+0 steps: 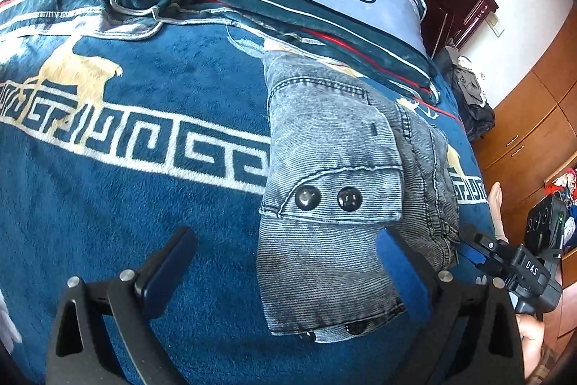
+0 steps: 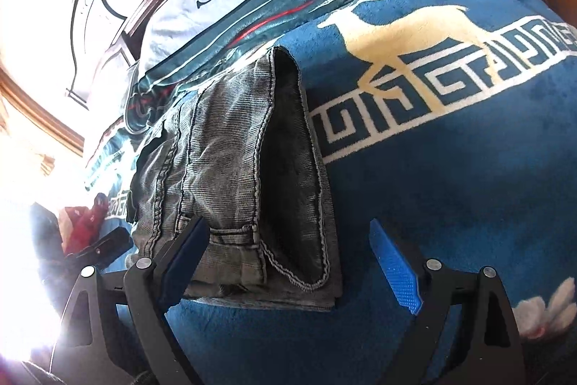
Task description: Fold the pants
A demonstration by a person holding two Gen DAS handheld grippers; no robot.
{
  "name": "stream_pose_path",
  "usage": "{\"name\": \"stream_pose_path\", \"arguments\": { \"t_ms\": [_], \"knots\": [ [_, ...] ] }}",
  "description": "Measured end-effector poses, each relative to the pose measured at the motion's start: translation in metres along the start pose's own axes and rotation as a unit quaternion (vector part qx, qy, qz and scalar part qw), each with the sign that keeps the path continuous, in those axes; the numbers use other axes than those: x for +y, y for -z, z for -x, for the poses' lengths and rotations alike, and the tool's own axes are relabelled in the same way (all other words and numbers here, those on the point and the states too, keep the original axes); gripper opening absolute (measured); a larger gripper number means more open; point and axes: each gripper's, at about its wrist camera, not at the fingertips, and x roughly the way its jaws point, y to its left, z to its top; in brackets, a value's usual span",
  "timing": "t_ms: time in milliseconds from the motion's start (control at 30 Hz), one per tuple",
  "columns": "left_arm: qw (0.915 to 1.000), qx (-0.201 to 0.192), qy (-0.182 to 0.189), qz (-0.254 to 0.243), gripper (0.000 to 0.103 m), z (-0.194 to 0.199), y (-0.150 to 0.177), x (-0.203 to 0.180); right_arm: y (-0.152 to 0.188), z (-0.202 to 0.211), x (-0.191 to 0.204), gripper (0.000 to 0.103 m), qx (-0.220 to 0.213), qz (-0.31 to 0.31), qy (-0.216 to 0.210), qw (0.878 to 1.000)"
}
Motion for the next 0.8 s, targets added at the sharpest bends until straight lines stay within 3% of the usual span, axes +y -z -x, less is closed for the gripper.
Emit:
{"name": "stream_pose_path", "arguments": {
  "t_ms": [800],
  "knots": [
    [0.9991, 0.025, 0.018, 0.028, 0.103, -0.040, -0.014, 0.004, -0.024, -0.039, 0.002, 0.092, 0.040, 0.000, -0.014, 0.999]
  ]
}}
